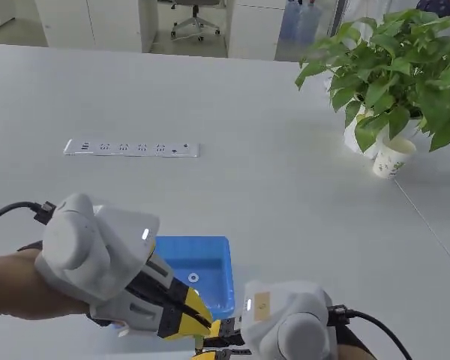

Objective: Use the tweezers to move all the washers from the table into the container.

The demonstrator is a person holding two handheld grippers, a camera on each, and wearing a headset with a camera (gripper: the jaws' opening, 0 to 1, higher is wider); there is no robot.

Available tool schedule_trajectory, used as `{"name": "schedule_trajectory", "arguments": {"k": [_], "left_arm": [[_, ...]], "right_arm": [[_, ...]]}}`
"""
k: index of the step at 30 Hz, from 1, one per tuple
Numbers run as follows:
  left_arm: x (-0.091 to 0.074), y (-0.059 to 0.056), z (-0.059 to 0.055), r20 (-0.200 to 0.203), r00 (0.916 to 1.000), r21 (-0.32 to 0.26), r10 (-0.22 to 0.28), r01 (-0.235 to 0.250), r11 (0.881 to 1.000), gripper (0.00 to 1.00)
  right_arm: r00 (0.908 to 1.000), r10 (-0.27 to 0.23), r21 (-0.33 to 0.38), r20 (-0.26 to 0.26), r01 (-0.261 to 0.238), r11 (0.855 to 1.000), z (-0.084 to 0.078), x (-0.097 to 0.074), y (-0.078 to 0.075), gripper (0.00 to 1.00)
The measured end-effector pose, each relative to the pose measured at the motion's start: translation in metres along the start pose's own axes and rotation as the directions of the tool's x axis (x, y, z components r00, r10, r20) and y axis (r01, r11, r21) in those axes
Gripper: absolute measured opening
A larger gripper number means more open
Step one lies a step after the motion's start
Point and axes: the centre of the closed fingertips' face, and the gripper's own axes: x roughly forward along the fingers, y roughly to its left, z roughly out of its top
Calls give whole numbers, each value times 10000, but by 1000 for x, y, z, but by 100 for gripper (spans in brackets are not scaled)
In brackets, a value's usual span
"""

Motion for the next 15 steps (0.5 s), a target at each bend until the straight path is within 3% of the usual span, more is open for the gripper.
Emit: {"name": "schedule_trajectory", "arguments": {"k": [15], "left_arm": [[0,-2,0,-94,10000,0,-13,13,10000,4]], "right_arm": [[10000,-2,-36,-97,1,10000,0,0,1,9]]}}
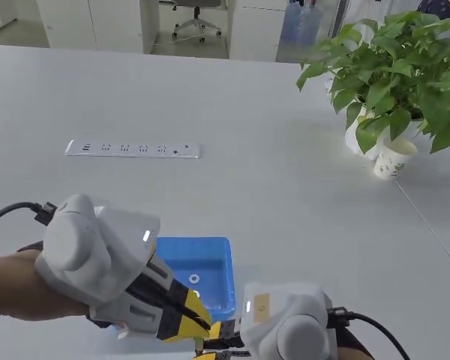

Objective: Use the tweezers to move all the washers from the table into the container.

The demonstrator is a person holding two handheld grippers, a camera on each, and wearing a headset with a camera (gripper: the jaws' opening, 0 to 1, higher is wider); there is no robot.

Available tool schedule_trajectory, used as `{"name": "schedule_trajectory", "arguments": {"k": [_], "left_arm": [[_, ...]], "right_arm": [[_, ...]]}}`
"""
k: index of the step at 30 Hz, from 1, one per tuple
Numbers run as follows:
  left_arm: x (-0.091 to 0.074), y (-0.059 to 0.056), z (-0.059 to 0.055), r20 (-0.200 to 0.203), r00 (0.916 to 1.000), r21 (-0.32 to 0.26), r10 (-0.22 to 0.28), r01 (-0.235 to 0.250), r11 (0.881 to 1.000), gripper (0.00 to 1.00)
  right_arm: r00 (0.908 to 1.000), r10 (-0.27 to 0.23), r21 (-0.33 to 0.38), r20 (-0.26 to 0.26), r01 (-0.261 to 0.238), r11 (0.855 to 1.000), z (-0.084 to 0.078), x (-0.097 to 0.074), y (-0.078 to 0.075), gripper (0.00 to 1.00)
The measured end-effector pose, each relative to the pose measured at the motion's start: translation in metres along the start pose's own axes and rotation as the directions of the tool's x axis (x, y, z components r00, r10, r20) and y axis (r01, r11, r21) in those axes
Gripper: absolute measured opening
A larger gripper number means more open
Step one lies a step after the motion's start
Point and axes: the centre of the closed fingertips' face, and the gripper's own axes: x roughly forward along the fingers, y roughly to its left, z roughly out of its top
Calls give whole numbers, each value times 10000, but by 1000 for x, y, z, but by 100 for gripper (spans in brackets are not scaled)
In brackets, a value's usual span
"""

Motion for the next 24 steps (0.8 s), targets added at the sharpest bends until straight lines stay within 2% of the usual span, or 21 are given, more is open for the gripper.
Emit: {"name": "schedule_trajectory", "arguments": {"k": [7,14,24], "left_arm": [[-1,-3,0,-64,10000,-5,-42,42,10000,4],[-4,-3,3,40,10000,-75,-12,12,10000,4],[-12,-7,13,-39,10000,141,-10,10,9999,4]], "right_arm": [[10000,45,-28,-50,-45,10000,0,-1,3,9],[10000,35,-55,4,-35,10000,3,-4,3,9],[9999,-12,-217,110,14,9998,14,-12,5,9]]}}
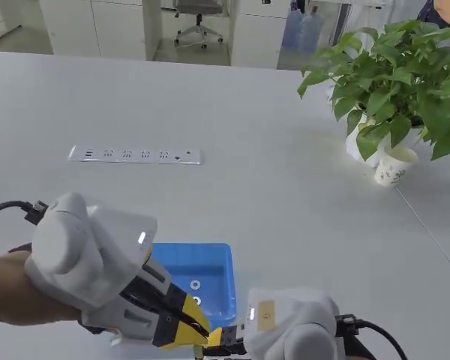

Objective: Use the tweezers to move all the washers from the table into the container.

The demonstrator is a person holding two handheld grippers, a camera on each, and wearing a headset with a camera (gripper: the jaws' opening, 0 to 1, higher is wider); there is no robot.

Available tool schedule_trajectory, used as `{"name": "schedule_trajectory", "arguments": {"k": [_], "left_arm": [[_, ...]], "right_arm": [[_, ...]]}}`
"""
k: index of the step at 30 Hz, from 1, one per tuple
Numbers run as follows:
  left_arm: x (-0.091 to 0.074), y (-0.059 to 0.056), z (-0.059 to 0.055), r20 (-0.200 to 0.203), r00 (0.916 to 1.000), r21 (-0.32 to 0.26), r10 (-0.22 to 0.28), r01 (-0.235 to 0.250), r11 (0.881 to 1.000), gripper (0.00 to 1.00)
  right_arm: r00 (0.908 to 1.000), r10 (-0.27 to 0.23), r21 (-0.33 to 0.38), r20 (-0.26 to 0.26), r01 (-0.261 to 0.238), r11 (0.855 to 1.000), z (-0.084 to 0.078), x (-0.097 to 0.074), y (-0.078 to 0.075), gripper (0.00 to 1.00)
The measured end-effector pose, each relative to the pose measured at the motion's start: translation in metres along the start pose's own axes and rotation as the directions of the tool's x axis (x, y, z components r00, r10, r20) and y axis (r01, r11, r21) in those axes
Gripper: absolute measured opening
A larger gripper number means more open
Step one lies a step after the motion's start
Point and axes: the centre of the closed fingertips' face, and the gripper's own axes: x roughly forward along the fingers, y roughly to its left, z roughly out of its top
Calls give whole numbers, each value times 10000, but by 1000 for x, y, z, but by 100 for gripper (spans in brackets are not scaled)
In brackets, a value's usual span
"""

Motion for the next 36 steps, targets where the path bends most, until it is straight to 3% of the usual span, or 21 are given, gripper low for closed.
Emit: {"name": "schedule_trajectory", "arguments": {"k": [18,36], "left_arm": [[-20,2,20,58,9994,230,336,-337,9992,4],[-36,21,32,62,9988,515,492,-495,9974,4]], "right_arm": [[10000,-38,-408,67,41,9992,23,-15,-7,9],[9994,-235,-610,262,251,9978,41,-21,-29,9]]}}
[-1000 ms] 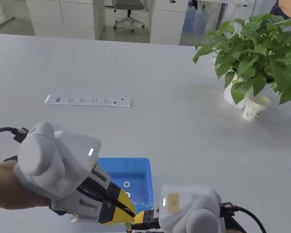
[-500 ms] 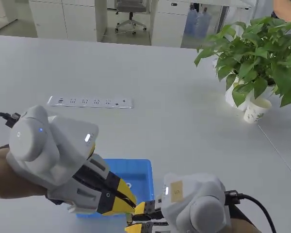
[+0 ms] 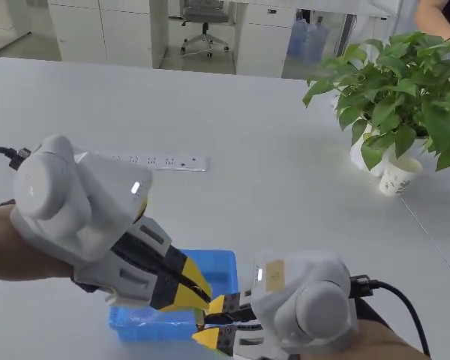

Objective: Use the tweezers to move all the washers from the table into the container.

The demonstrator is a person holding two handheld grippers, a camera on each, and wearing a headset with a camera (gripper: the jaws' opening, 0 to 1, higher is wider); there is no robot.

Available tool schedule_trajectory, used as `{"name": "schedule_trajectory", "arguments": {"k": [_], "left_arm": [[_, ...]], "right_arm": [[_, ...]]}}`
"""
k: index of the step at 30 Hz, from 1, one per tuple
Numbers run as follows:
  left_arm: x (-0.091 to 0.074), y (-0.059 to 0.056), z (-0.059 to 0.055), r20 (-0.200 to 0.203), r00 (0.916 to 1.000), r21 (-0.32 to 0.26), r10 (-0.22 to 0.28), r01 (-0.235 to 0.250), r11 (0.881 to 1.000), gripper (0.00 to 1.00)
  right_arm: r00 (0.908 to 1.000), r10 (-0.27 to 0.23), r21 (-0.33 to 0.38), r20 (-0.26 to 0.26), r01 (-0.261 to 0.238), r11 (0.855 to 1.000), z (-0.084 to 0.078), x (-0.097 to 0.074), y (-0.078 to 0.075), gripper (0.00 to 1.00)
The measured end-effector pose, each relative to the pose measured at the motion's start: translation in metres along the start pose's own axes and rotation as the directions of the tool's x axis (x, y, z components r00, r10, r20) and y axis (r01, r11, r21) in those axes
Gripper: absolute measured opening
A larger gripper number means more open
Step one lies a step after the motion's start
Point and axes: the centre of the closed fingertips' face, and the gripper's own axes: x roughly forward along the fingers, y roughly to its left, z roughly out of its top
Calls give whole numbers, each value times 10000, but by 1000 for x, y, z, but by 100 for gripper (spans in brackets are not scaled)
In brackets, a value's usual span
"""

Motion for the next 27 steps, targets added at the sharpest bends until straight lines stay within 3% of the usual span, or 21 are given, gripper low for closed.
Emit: {"name": "schedule_trajectory", "arguments": {"k": [12,27], "left_arm": [[-6,24,-6,-198,9997,131,150,-148,9998,4],[-6,47,-34,-497,9983,-233,302,-313,9992,4]], "right_arm": [[9994,-219,110,258,216,9997,4,8,-26,9],[9997,-116,188,204,112,9998,-4,34,-47,9]]}}
